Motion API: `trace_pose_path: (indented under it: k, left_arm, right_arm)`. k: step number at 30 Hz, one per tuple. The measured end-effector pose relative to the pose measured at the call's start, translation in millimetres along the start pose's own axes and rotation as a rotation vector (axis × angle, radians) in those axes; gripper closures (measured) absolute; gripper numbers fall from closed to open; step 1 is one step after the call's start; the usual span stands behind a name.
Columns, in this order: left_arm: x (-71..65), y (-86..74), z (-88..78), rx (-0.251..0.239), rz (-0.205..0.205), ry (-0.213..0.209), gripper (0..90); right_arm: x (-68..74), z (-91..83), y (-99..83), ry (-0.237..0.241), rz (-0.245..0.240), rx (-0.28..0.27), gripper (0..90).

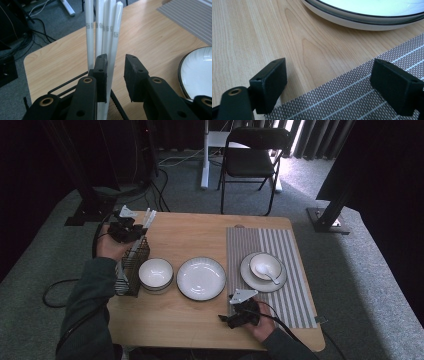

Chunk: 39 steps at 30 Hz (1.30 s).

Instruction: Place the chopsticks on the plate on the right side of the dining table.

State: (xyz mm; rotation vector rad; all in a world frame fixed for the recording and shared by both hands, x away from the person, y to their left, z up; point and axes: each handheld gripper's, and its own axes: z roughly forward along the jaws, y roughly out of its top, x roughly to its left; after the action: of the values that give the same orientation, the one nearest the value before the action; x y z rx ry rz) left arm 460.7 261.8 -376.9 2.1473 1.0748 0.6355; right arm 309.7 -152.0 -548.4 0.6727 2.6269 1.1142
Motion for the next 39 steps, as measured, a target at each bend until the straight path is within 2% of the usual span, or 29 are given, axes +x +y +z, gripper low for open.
trace_pose_path:
  k: [10, 20, 29, 39]
  left_arm:
    - [-0.2, 1.4, 10.0, 0.057, 0.016, 0.013, 76.8]
    - [-1.2, 1.0, 16.8, 0.087, 0.011, 0.023, 79.3]
    - [-0.3, -2.7, 18.2, 0.087, 0.011, 0.032, 82.6]
    - [-4.4, -2.3, 14.7, 0.072, 0.043, 0.055, 85.3]
  right_arm:
    - [0.0, 0.0, 0.0, 0.0, 0.0, 0.0, 13.7]
    - [0.0, 0.0, 0.0, 0.0, -0.001, 0.0, 13.7]
    - [0.0, 0.0, 0.0, 0.0, 0.0, 0.0, 13.7]
    - [0.0, 0.0, 0.0, 0.0, 0.0, 0.0, 13.7]
